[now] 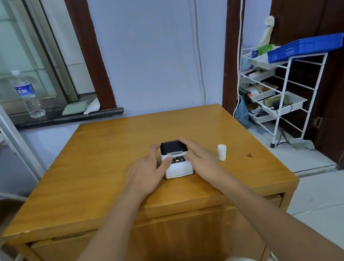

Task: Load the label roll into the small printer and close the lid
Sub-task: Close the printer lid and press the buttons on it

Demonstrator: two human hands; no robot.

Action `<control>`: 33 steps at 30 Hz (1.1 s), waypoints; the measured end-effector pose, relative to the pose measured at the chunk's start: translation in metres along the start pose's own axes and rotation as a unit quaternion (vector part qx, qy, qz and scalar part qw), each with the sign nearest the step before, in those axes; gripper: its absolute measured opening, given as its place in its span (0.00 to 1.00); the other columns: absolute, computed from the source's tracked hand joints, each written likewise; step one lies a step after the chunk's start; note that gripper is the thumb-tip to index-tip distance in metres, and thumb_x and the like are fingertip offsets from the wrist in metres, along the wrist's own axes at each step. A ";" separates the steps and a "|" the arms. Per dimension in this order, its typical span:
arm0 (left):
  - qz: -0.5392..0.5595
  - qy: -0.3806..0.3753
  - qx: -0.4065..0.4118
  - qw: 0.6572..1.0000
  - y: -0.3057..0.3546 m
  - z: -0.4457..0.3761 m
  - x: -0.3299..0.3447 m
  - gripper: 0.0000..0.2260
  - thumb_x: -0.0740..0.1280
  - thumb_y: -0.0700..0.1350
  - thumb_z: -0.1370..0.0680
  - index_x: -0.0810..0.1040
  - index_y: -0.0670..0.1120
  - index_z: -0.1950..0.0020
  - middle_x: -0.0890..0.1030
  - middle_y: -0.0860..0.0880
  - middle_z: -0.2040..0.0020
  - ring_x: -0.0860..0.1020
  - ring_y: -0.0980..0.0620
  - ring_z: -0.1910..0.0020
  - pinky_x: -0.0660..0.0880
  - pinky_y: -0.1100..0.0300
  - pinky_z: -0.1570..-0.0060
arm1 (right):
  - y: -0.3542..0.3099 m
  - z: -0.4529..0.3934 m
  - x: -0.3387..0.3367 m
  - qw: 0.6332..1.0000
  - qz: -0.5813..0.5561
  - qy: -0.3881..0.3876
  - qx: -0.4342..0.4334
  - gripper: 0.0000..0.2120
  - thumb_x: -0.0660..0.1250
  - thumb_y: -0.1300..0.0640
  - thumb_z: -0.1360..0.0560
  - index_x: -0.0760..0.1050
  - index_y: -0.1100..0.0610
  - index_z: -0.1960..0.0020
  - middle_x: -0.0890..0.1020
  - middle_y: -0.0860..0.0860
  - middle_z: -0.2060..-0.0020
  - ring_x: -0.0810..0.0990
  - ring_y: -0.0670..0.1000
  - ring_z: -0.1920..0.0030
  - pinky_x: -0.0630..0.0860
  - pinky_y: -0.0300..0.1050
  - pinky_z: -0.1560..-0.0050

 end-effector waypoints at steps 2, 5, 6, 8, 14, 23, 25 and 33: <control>-0.003 -0.002 -0.003 1.000 0.000 0.000 0.000 0.31 0.48 0.69 0.20 0.62 0.53 0.23 0.84 0.52 0.57 0.82 0.48 0.58 0.79 0.50 0.58 | -0.003 0.001 -0.001 1.000 0.023 -0.004 0.008 0.26 0.57 0.52 0.17 0.62 0.42 0.19 0.76 0.43 0.31 0.74 0.47 0.36 0.71 0.47 0.34; -0.008 -0.009 -0.008 1.000 0.001 0.001 0.000 0.27 0.50 0.67 0.18 0.62 0.53 0.24 0.84 0.52 0.58 0.82 0.47 0.58 0.79 0.49 0.56 | -0.005 0.000 -0.003 0.999 0.028 0.003 0.016 0.26 0.59 0.51 0.18 0.63 0.41 0.20 0.80 0.47 0.44 0.78 0.51 0.46 0.77 0.51 0.41; -0.003 -0.013 -0.013 1.000 0.002 0.001 0.000 0.26 0.51 0.65 0.17 0.62 0.53 0.24 0.84 0.52 0.58 0.82 0.48 0.59 0.79 0.49 0.56 | -0.005 0.000 -0.003 0.999 0.031 0.002 0.011 0.25 0.59 0.51 0.18 0.65 0.40 0.21 0.82 0.48 0.45 0.80 0.52 0.49 0.79 0.55 0.42; 0.011 -0.020 -0.028 0.999 0.003 0.000 0.000 0.24 0.53 0.63 0.17 0.61 0.53 0.25 0.84 0.52 0.58 0.82 0.48 0.59 0.79 0.49 0.55 | -0.004 -0.001 -0.002 0.999 0.033 0.002 0.007 0.24 0.60 0.50 0.19 0.67 0.40 0.23 0.84 0.47 0.47 0.82 0.52 0.52 0.81 0.60 0.45; 0.079 -0.039 -0.081 0.993 0.005 0.004 0.004 0.28 0.53 0.64 0.24 0.61 0.55 0.27 0.84 0.52 0.57 0.83 0.49 0.58 0.80 0.47 0.51 | -0.002 -0.002 0.000 0.998 0.055 -0.005 0.021 0.28 0.58 0.49 0.18 0.61 0.43 0.18 0.81 0.48 0.41 0.78 0.49 0.44 0.77 0.53 0.38; 0.117 -0.032 -0.094 0.988 0.005 0.003 0.005 0.22 0.59 0.61 0.22 0.62 0.55 0.31 0.83 0.51 0.58 0.82 0.48 0.60 0.76 0.51 0.58 | 0.000 -0.005 0.001 0.997 0.075 -0.011 0.000 0.28 0.57 0.51 0.17 0.60 0.44 0.18 0.82 0.48 0.40 0.78 0.51 0.42 0.74 0.52 0.39; 0.115 -0.031 -0.093 0.989 0.004 0.003 0.006 0.23 0.59 0.62 0.23 0.62 0.55 0.31 0.83 0.51 0.59 0.82 0.47 0.61 0.76 0.51 0.61 | 0.000 -0.006 0.001 0.997 0.069 -0.014 -0.006 0.27 0.58 0.52 0.17 0.61 0.44 0.19 0.82 0.48 0.43 0.79 0.51 0.44 0.74 0.50 0.42; 0.130 -0.036 -0.099 0.986 0.007 0.001 0.005 0.24 0.59 0.61 0.25 0.62 0.55 0.31 0.83 0.50 0.59 0.82 0.47 0.61 0.74 0.51 0.64 | 0.006 -0.010 0.002 0.998 0.056 -0.008 -0.001 0.28 0.59 0.51 0.19 0.63 0.44 0.19 0.82 0.49 0.38 0.78 0.51 0.40 0.75 0.53 0.36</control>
Point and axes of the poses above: each hand's wrist, its own z-axis away from the middle knuckle, its own x-axis out of the palm, y = z × x, the point moved 5 cm from there along -z, towards the middle knuckle
